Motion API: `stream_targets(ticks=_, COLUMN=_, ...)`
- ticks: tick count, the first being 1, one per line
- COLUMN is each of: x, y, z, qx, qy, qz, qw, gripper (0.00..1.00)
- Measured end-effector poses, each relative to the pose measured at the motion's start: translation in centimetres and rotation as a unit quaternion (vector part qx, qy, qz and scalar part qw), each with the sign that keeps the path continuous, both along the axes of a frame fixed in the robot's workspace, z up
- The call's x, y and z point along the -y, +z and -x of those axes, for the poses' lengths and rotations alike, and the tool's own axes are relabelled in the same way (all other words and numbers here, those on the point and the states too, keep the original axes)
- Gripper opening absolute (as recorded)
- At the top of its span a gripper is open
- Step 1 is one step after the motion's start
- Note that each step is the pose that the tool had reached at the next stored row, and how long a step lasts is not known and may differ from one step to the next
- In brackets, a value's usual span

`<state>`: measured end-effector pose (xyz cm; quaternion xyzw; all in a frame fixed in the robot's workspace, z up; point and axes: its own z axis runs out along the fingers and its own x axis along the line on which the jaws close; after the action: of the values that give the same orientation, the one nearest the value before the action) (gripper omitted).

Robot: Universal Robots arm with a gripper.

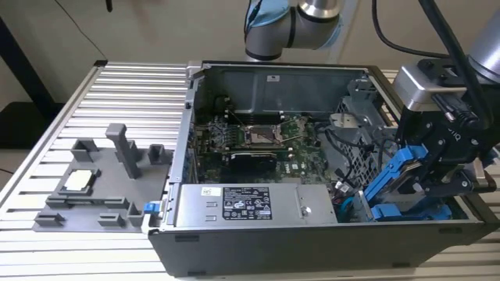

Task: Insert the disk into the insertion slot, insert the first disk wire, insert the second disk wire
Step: 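Insert the disk into the insertion slot, then insert the first disk wire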

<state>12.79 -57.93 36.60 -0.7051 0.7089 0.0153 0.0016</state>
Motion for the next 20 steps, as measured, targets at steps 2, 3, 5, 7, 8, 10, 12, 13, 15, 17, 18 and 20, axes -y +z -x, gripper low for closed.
stream_targets(ticks=2, x=0.00, y=-0.01, z=0.01, qx=0.0000, qy=0.000, qz=-0.0001, qw=1.0000, gripper=0.33)
stream_targets(ticks=3, x=0.00, y=-0.01, z=0.02, qx=0.0000, qy=0.000, qz=-0.0001, qw=1.0000, gripper=0.33)
stream_targets(ticks=5, x=0.00, y=0.00, z=0.03, qx=0.0000, qy=0.000, qz=0.0000, qw=1.0000, gripper=0.34)
stream_targets(ticks=7, x=0.00, y=-0.01, z=0.04, qx=0.0000, qy=0.000, qz=-0.0001, qw=1.0000, gripper=0.46)
stream_targets(ticks=8, x=0.00, y=-0.01, z=0.04, qx=0.0000, qy=0.000, qz=-0.0001, qw=1.0000, gripper=0.46)
stream_targets(ticks=10, x=0.00, y=0.00, z=0.05, qx=0.0000, qy=0.000, qz=0.0000, qw=1.0000, gripper=0.53)
stream_targets(ticks=12, x=0.00, y=-0.01, z=0.05, qx=0.0000, qy=0.000, qz=0.0001, qw=1.0000, gripper=0.53)
stream_targets(ticks=13, x=0.00, y=0.02, z=0.06, qx=-0.0001, qy=0.000, qz=0.0004, qw=1.0000, gripper=0.53)
stream_targets(ticks=15, x=0.00, y=0.23, z=0.06, qx=-0.0006, qy=0.000, qz=0.0012, qw=1.0000, gripper=0.53)
stream_targets(ticks=17, x=-0.01, y=0.63, z=0.06, qx=-0.0011, qy=0.000, qz=0.0017, qw=1.0000, gripper=0.53)
stream_targets(ticks=18, x=-0.01, y=0.86, z=0.06, qx=-0.0012, qy=0.000, qz=0.0019, qw=1.0000, gripper=0.53)
stream_targets(ticks=20, x=-0.02, y=1.28, z=0.06, qx=-0.0012, qy=0.000, qz=0.0019, qw=1.0000, gripper=0.53)
